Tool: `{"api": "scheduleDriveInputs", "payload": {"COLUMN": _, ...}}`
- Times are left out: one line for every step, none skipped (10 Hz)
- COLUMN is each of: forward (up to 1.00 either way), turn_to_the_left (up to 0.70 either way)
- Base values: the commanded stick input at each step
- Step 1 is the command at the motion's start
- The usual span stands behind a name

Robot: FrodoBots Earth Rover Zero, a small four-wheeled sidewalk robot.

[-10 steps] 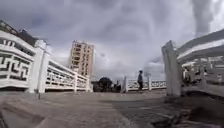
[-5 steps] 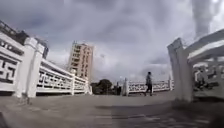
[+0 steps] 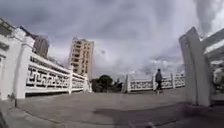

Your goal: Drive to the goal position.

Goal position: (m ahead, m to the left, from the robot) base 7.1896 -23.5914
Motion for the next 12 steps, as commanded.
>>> {"api": "scheduleDriveInputs", "payload": {"forward": 0.70, "turn_to_the_left": 0.00}}
{"api": "scheduleDriveInputs", "payload": {"forward": 0.70, "turn_to_the_left": 0.00}}
{"api": "scheduleDriveInputs", "payload": {"forward": 0.70, "turn_to_the_left": 0.00}}
{"api": "scheduleDriveInputs", "payload": {"forward": 0.70, "turn_to_the_left": 0.00}}
{"api": "scheduleDriveInputs", "payload": {"forward": 0.70, "turn_to_the_left": 0.00}}
{"api": "scheduleDriveInputs", "payload": {"forward": 0.70, "turn_to_the_left": -0.03}}
{"api": "scheduleDriveInputs", "payload": {"forward": 0.70, "turn_to_the_left": -0.14}}
{"api": "scheduleDriveInputs", "payload": {"forward": 0.70, "turn_to_the_left": -0.14}}
{"api": "scheduleDriveInputs", "payload": {"forward": 0.70, "turn_to_the_left": -0.14}}
{"api": "scheduleDriveInputs", "payload": {"forward": 0.70, "turn_to_the_left": -0.14}}
{"api": "scheduleDriveInputs", "payload": {"forward": 0.70, "turn_to_the_left": -0.14}}
{"api": "scheduleDriveInputs", "payload": {"forward": 0.70, "turn_to_the_left": -0.14}}
